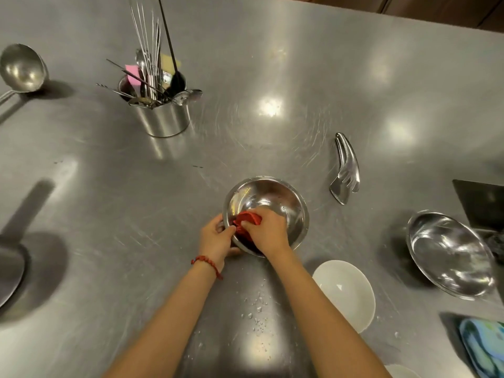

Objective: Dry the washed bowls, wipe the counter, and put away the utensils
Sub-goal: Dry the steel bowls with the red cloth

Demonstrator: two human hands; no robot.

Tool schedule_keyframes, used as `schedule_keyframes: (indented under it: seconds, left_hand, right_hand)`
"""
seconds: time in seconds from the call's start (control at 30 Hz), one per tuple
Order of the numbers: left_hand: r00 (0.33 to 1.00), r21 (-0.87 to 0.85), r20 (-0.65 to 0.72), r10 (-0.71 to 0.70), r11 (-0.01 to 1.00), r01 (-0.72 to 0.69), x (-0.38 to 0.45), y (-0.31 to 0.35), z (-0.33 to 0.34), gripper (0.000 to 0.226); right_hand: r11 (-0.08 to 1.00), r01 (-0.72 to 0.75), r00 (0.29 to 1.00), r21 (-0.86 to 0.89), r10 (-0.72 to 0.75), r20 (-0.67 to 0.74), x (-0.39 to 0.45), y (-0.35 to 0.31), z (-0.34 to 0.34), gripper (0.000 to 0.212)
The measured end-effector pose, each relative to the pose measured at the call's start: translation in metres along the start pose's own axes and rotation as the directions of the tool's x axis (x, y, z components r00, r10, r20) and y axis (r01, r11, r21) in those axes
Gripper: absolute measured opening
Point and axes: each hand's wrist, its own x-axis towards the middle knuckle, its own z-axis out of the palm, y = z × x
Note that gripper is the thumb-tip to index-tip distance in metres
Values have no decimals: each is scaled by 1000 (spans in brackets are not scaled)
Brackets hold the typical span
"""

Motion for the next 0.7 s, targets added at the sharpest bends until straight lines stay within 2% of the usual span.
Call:
schedule_keyframes:
  seconds: [0.17, 0.27, 0.33, 0.37, 0.5, 0.57, 0.63, 0.7]
  left_hand:
    - [1000, 3, -17, 7, 1000, -7, 2, 1, 0, 36]
    - [1000, -13, -18, 9, 1000, -9, 2, 1, 1, 34]
    - [1000, -14, -26, 7, 1000, -7, 2, 2, 1, 34]
    - [1000, -15, -29, 5, 1000, -6, 2, 3, 1, 37]
    - [999, -59, 15, -45, 997, 46, -2, 6, 2, 43]
    - [998, -68, 45, -51, 996, 54, -6, 5, 3, 44]
    - [998, -61, 44, -35, 997, 38, -7, 6, 4, 41]
    - [999, -51, 40, -24, 998, 26, -8, 7, 5, 38]
  right_hand:
    - [976, -128, 986, 177, 145, -86, 12, -10, 8, 23]
    - [944, -152, 971, 294, 199, -135, 21, -19, 12, 23]
    - [947, -144, 972, 288, 189, -137, 20, -20, 14, 23]
    - [955, -140, 980, 261, 172, -104, 19, -18, 12, 23]
    - [975, -142, 977, 174, 110, 184, 13, -1, -9, 24]
    - [969, -170, 965, 181, 127, 230, 15, 3, -15, 23]
    - [965, -189, 974, 184, 160, 163, 19, -1, -10, 23]
    - [949, -201, 978, 245, 208, -2, 25, -9, 0, 23]
